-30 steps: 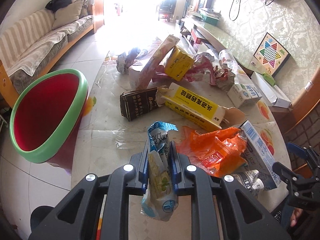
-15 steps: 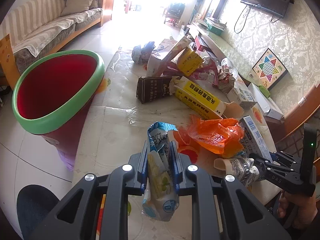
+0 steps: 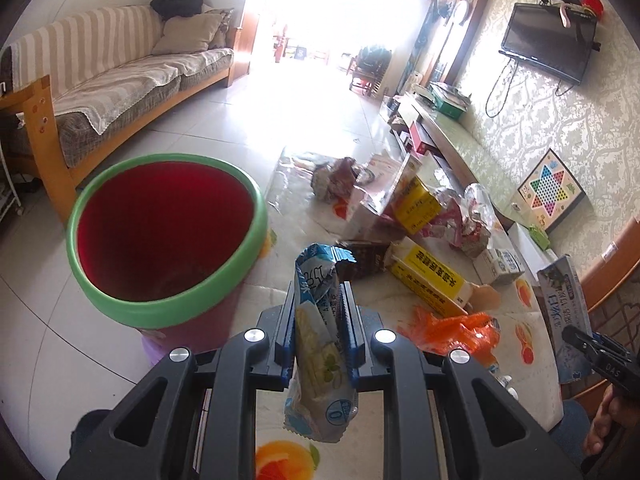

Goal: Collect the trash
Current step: 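Carry both items over the red bin and open both tools to drop them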

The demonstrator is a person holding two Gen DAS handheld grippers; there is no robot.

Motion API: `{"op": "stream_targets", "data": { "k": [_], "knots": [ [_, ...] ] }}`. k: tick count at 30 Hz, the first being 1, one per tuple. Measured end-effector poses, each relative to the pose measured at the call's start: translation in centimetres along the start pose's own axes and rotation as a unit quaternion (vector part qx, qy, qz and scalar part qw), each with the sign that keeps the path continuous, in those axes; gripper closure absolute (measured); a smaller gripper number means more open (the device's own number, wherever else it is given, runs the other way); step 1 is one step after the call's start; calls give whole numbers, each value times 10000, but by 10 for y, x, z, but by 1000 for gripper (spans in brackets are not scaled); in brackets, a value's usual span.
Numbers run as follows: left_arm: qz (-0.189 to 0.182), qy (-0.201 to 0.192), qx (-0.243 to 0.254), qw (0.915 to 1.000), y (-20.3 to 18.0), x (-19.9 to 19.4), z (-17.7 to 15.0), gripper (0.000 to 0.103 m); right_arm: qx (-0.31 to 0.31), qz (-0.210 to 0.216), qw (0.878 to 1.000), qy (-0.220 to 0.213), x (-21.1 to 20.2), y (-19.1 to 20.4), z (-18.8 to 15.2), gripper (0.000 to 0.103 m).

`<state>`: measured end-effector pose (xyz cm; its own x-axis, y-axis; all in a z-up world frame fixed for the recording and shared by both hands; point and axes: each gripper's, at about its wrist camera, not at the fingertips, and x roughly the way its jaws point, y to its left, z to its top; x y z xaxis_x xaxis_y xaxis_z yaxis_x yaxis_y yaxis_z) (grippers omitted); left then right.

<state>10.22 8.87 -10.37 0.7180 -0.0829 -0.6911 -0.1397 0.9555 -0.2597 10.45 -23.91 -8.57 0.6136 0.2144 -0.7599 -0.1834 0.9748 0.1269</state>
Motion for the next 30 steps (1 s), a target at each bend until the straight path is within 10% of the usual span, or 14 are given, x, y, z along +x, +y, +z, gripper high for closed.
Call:
{"op": "stream_targets", "data": {
  "k": [16,20,30],
  "knots": [
    [729,-263,-418,9961,110,44,101,80,-957,441,9940,-282,6,96,36,67],
    [663,-137,-532,9963,122,56,98,27,-1152,526,9916,-250,14,118,48,67],
    [683,-393,-448,9959,135,21,79,9,-1662,1071,9794,-416,52,207,94,67]
  ]
}}
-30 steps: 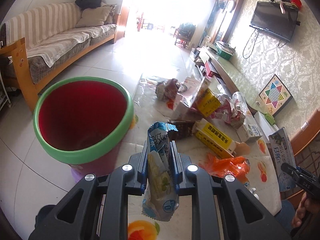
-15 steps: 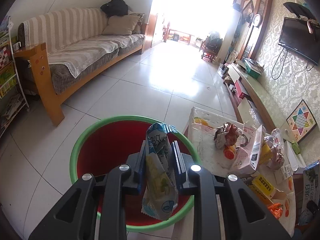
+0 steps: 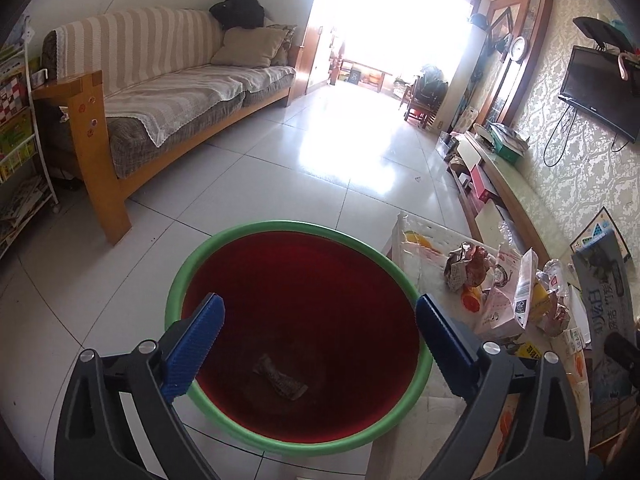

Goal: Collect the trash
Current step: 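Carry both items over the red bin and open both tools to drop them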

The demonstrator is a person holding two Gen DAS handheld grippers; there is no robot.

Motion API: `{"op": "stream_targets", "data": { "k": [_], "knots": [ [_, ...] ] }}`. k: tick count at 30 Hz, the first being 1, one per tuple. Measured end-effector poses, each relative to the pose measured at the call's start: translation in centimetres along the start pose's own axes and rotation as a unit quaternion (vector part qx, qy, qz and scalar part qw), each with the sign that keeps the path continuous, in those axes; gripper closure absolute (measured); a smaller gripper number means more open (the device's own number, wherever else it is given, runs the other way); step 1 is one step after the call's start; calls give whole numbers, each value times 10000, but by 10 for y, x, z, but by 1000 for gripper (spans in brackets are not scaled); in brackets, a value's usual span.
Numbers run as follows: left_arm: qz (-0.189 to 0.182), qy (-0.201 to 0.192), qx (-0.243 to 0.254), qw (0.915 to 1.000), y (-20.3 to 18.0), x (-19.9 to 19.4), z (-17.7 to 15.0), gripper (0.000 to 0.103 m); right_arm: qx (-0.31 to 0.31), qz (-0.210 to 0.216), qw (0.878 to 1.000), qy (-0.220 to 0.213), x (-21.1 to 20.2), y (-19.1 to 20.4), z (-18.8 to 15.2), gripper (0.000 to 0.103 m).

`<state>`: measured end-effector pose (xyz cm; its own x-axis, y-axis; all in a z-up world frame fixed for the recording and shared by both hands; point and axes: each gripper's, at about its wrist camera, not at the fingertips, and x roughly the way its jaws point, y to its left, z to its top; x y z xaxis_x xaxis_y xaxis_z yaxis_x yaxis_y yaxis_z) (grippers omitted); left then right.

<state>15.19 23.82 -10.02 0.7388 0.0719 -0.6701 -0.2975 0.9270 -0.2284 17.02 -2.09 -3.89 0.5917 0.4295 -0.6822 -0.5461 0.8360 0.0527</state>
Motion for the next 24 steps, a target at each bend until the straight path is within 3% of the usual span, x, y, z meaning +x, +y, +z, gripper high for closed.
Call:
{"op": "stream_targets", "data": {
  "k": [11,24],
  "knots": [
    [52,-7,-193,9998,46,-39,-15,8,-247,555,9978,278,95,68,47,67],
    [166,-15,-576,9982,94,-59,-24,8,-489,704,9931,799,170,119,48,67]
  ]
}}
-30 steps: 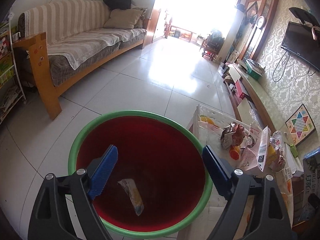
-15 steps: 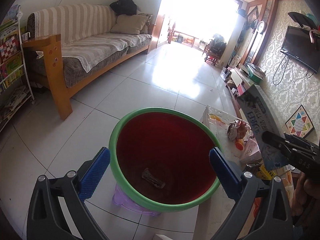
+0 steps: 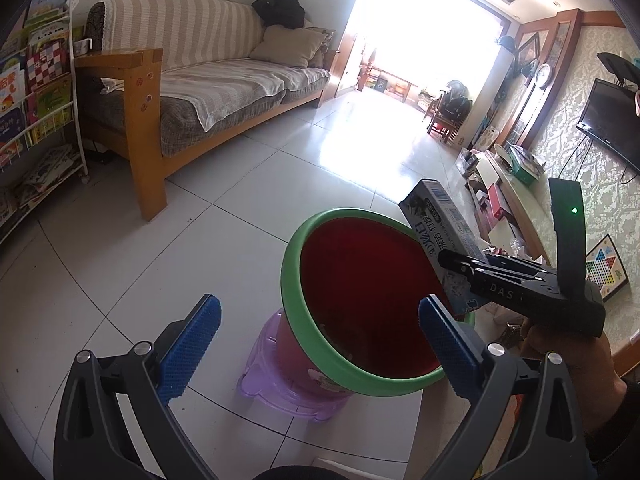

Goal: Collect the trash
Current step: 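Carry both items over the red bin and open both tools to drop them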

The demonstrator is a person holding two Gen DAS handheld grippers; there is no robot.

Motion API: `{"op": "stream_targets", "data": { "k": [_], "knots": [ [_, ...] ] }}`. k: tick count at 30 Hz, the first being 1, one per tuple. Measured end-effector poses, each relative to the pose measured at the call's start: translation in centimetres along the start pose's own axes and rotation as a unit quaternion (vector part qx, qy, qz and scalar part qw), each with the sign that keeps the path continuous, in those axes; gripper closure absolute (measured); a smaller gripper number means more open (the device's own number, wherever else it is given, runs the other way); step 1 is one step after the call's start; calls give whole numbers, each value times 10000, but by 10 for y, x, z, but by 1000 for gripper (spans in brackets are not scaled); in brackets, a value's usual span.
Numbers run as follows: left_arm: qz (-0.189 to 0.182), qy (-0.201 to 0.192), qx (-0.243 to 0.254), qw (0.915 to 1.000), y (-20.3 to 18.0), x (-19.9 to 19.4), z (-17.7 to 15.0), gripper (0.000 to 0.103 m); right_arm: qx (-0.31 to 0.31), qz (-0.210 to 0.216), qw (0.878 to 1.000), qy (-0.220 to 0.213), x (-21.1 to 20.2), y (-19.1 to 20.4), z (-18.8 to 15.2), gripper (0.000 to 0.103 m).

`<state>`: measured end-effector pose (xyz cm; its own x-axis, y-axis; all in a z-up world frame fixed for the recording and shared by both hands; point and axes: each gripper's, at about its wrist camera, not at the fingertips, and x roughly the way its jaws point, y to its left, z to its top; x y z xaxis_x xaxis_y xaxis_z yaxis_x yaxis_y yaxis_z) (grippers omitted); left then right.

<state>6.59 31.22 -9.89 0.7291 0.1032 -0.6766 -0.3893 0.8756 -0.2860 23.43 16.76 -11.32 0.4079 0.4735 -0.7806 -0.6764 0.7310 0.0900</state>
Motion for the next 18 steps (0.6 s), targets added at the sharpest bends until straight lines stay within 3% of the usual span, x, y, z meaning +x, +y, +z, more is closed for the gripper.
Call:
{"op": "stream_targets", "data": {
  "k": [6,7,9,11,15,18],
  "knots": [
    [28,93,-85,9999,10,0,-6,8,-64,-3,9998,165,12,8,1,62],
    [25,109,-99,9999,11,0,-6,8,-71,-9,9998,158,11,9,1,52],
    [35,118,-87,9999,10,1,-7,8,-131,-47,9999,89,8,10,2,44],
    [23,121,-92,9999,9,1,-7,8,-221,-119,9997,28,4,12,3,27],
    [19,143,-57,9999,3,0,-8,8,-220,-242,9994,-129,-8,10,8,6],
    [6,142,-14,9999,-4,-1,-7,8,-181,-348,9990,-194,-16,5,11,4]
  ]
}}
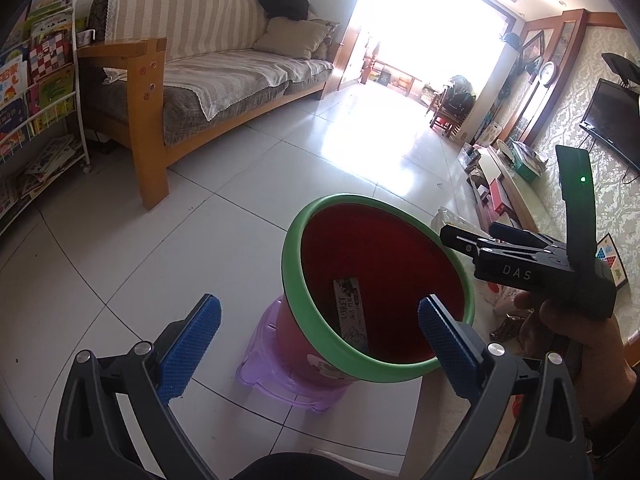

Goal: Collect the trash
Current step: 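Carry both items over the red bin and open both tools to drop them, then move both tools back over the table toward the orange bag and cup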

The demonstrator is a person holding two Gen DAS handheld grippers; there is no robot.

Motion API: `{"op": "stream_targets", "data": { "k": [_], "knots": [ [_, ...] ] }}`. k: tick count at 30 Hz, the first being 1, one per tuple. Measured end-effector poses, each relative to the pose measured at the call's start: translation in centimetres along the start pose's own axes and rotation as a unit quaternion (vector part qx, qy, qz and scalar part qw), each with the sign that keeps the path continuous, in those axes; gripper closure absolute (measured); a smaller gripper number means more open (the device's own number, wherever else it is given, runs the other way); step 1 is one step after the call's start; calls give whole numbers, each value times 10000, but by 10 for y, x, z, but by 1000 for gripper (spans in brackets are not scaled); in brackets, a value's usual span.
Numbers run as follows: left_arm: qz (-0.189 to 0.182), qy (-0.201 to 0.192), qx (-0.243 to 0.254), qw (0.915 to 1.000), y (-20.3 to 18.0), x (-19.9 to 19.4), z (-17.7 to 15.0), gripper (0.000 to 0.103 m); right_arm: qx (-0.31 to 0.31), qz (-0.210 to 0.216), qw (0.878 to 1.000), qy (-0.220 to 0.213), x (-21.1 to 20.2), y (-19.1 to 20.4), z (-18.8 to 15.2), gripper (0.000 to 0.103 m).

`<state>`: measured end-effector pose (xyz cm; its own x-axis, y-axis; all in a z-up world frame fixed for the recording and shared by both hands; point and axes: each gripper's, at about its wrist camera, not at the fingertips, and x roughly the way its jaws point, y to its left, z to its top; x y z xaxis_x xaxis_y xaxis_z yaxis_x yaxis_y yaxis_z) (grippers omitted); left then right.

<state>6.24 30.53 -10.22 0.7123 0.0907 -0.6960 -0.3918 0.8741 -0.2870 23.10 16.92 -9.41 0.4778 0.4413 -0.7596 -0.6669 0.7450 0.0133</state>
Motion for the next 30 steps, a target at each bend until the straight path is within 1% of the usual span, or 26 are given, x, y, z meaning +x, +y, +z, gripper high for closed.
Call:
{"op": "stream_targets", "data": {
  "k": [3,6,10,13,17,22,27,30],
  "knots": [
    [-8,-7,65,10000,-9,-2,0,8,43,-47,10000,-18,-8,-6,0,4],
    [-30,-2,129,9999,-19,-4,0,8,71,-131,9998,-124,-23,-15,-5,4],
    [-74,20,268,9996,-35,-5,-1,8,132,-261,9993,-242,-46,-30,-18,4],
    [-158,50,390,9991,-53,-4,-4,8,285,-355,9985,-290,-64,-48,-35,4],
    [-318,104,620,9975,-81,1,-9,8,583,-562,9961,-344,-94,-76,-68,4],
    [-650,240,971,9929,-129,9,-20,8,880,-943,9914,-239,-129,-116,-120,4],
    [-959,427,1336,9855,-181,18,-37,8,1159,-1277,9850,-109,-163,-155,-171,4],
    [-1096,576,1546,9802,-208,25,-51,8,1341,-1452,9802,-62,-180,-175,-196,4]
  ]
}}
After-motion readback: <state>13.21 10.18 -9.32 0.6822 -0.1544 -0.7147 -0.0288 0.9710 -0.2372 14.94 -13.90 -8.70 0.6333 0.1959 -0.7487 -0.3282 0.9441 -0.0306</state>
